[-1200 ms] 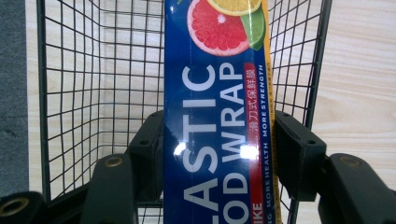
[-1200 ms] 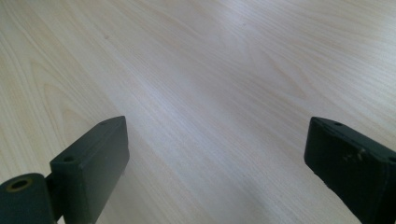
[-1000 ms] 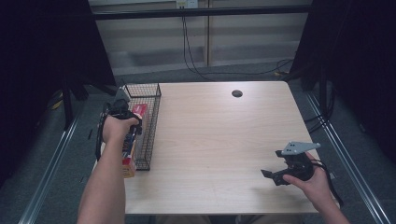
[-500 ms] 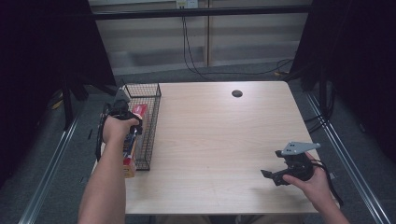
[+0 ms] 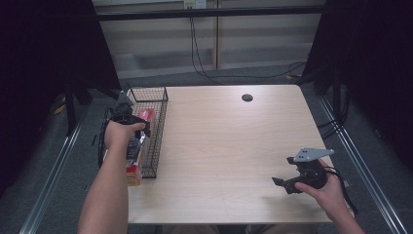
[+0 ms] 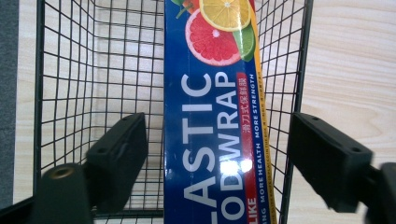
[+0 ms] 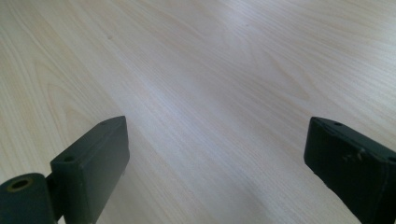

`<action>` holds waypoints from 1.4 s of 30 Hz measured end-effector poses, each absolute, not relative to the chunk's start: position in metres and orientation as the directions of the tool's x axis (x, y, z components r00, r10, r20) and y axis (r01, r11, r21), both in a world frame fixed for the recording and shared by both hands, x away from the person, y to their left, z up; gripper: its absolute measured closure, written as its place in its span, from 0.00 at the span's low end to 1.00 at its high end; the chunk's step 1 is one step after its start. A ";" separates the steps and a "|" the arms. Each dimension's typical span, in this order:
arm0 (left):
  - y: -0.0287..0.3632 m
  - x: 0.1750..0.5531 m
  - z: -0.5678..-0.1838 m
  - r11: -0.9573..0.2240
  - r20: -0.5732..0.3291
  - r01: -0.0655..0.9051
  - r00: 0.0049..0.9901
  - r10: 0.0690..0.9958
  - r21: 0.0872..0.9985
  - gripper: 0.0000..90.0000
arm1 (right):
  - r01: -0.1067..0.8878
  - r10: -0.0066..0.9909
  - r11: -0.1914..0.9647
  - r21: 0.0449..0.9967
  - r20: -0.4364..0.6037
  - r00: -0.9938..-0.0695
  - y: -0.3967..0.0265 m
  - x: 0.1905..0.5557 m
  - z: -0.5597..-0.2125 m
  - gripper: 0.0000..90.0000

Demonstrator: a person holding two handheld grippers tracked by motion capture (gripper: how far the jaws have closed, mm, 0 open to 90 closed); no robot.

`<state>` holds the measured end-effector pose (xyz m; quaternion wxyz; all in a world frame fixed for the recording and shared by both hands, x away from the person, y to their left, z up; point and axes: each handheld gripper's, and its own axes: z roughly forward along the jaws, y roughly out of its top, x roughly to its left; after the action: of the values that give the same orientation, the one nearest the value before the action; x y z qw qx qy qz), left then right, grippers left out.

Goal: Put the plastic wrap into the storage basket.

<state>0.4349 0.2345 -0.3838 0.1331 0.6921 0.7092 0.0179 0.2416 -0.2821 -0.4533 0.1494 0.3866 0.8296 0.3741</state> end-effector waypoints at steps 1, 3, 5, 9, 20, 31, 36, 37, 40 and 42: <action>0.235 0.435 -0.383 0.034 -0.161 0.976 0.001 0.987 0.214 0.20 | 0.529 0.753 0.423 0.736 0.039 -0.657 -0.282 0.242 -0.453 0.07; 0.235 0.434 -0.382 0.043 -0.180 0.977 -0.005 0.984 0.210 0.19 | 0.526 0.750 0.425 0.737 0.039 -0.661 -0.281 0.242 -0.453 0.07; 0.235 0.434 -0.380 0.028 -0.185 0.978 0.011 0.983 0.208 0.17 | 0.531 0.752 0.425 0.733 0.040 -0.658 -0.281 0.241 -0.453 0.07; 0.231 0.433 -0.375 0.000 -0.194 0.974 0.045 0.980 0.226 0.15 | 0.526 0.749 0.430 0.734 0.035 -0.662 -0.280 0.242 -0.454 0.07; 0.222 0.429 -0.359 -0.069 -0.209 0.959 0.129 0.969 0.275 0.14 | 0.522 0.747 0.431 0.736 0.034 -0.664 -0.279 0.242 -0.452 0.07; 0.217 0.425 -0.351 -0.095 -0.236 0.948 0.172 0.956 0.304 0.14 | 0.520 0.743 0.433 0.736 0.036 -0.668 -0.279 0.242 -0.452 0.07; 0.213 0.423 -0.345 -0.119 -0.243 0.939 0.204 0.948 0.323 0.14 | 0.522 0.742 0.435 0.734 0.037 -0.670 -0.278 0.242 -0.453 0.07; 0.212 0.422 -0.345 -0.125 -0.245 0.936 0.212 0.946 0.328 0.14 | 0.522 0.742 0.435 0.733 0.036 -0.669 -0.278 0.242 -0.453 0.07; 0.205 0.420 -0.344 -0.136 -0.255 0.933 0.228 0.940 0.333 0.14 | 0.529 0.746 0.431 0.731 0.042 -0.665 -0.278 0.242 -0.452 0.07; 0.201 0.419 -0.342 -0.155 -0.253 0.927 0.250 0.935 0.342 0.14 | 0.525 0.743 0.434 0.732 0.039 -0.669 -0.278 0.242 -0.452 0.07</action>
<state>0.4193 0.2013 -0.3422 0.2176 0.7600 0.6123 0.0089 0.2419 -0.2777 -0.4525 0.1464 0.3798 0.8341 0.3723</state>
